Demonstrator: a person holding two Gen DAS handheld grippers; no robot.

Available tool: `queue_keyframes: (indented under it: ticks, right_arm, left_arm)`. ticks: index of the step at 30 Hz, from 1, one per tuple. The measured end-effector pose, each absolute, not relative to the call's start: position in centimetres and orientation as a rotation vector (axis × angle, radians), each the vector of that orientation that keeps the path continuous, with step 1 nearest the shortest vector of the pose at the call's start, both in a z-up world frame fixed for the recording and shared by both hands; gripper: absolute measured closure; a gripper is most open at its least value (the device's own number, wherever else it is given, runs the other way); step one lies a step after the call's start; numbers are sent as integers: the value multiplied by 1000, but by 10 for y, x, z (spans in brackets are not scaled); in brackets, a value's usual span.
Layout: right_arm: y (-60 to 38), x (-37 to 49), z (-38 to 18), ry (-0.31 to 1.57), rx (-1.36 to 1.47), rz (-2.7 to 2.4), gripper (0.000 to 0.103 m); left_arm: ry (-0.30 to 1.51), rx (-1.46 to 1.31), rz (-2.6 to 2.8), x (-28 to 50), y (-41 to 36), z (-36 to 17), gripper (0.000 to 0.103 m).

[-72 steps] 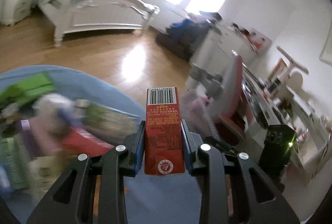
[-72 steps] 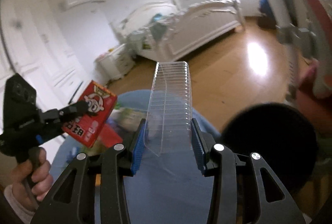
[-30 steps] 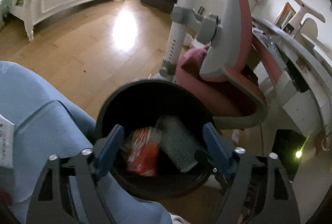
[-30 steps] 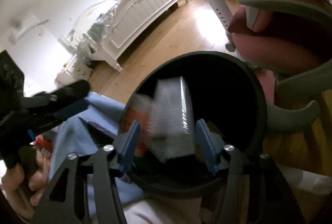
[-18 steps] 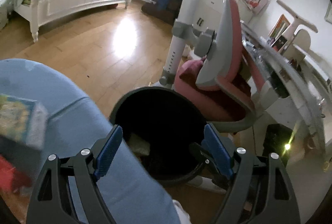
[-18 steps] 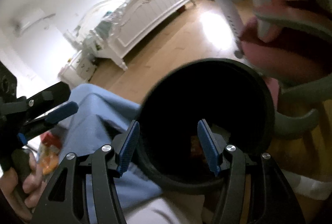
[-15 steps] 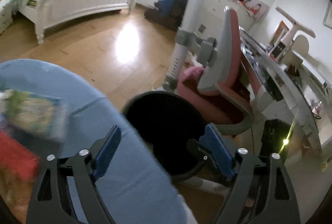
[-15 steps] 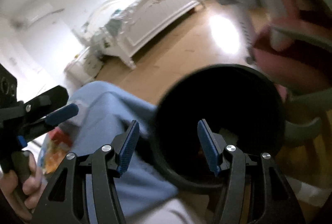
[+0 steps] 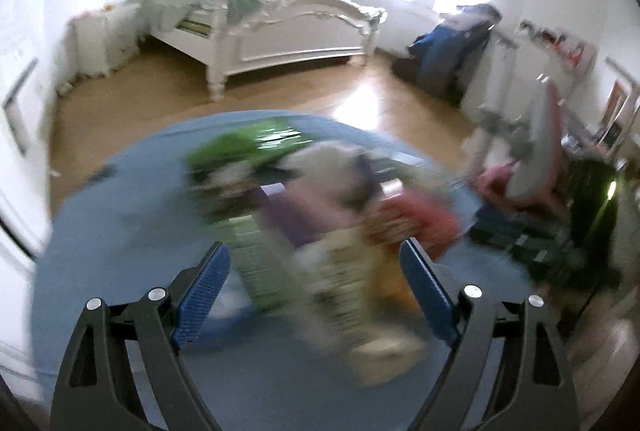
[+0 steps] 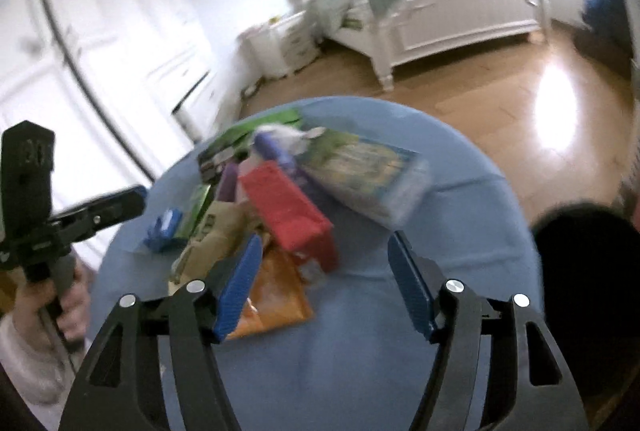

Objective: Collect trash
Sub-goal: 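Grasp the blue plastic bag with left tool while right tool grasps red carton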

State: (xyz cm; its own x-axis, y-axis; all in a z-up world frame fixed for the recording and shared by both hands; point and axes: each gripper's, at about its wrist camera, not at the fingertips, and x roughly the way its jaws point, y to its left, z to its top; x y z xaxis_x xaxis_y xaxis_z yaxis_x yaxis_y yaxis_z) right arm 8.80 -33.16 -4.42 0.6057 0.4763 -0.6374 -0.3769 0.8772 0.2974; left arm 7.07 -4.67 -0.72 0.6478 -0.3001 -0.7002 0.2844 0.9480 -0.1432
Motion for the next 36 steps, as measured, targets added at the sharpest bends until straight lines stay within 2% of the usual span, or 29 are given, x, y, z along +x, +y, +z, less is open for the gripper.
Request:
queue_keyframes:
  ticks: [4,6,7,10,17,24,26,31,36]
  right_arm:
    - [-292,107,-50,842,31,499,37]
    - [-279,114,-56,875,3,494,48]
    - [-277,116,-58,885,-3,492,61]
    - [-275,106,-49,854,19,518,70]
    - [-278,72,-17,755,96,542,70]
    - [-284,57,-13,751,163,546,70]
    - [-286,53,-12,744,170,545,70]
    - [-299,44,-5,703,186,534,70]
    - [-330,36,-2,652,248,493,70]
  left_arm:
    - [866,51,-317,78,-10,-27,17]
    - [894,81,-332,81,-4,-35,17]
    - [902,95,-348,83,-3,-39,17]
    - [908,118,-394,86,1,-47,17]
    - [955,77,-461,112,9,-60,19]
    - [933,130,-459,110,1,-57,35]
    - [911,110,-456,104,3,-54,46]
    - [877,51,-426,87,8,-44,47]
    - [809,-20,-491,72,-17,-11,47]
